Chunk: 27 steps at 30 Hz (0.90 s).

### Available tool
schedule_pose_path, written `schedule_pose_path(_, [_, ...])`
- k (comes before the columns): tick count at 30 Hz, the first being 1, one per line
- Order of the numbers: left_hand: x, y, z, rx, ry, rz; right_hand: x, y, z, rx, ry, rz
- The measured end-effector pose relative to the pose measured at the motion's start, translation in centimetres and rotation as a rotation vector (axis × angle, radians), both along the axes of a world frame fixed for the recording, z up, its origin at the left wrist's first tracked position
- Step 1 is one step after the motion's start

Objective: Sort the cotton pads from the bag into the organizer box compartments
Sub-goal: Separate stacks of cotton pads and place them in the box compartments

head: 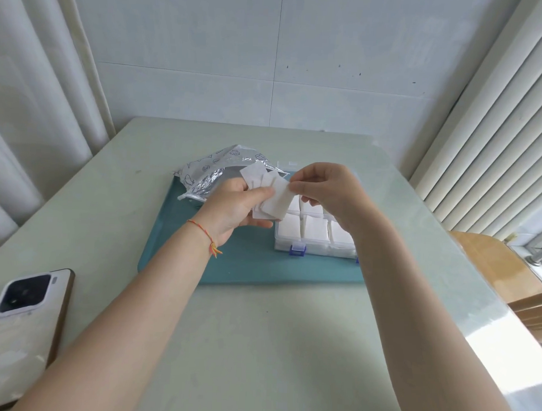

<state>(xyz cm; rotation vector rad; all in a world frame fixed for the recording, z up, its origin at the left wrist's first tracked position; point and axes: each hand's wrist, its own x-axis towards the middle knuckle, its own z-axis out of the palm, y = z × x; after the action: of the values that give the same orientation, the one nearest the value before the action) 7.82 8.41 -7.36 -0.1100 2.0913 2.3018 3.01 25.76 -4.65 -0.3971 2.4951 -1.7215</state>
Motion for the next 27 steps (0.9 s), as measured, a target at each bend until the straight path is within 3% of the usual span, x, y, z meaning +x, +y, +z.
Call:
schedule_pose_path(5, [-0.1, -0.2, 0.0, 0.069, 0.018, 0.052, 0.0, -0.5, -0.4, 0.0, -0.135, 0.021])
schedule_pose_path(8, [-0.3, -0.4, -0.1, 0.129, -0.005, 0.089, 0.1, -0.6, -0.7, -0.139, -0.257, 0.029])
schedule_pose_path(12, [-0.5, -0.8, -0.2, 0.131, -0.004, 0.157, -0.2, 0.0, -0.6, -0.293, -0.278, -0.068])
schedule_pose_path(17, [-0.4, -0.5, -0.2, 0.097, -0.005, 0.105, 0.2, -0.7, -1.0, -0.251, -0.303, 0.116])
schedule_pose_path(23, [-0.4, -1.1, -0.2, 0.144, -0.033, 0.113, -0.6, 0.0, -1.0, -0.337, -0.223, -0.076])
schedule_pose_path(27, [-0.3, -1.1, 0.0, 0.149, -0.078, 0.088, -0.6, 0.9, -0.4, -0.386, -0.25, 0.044])
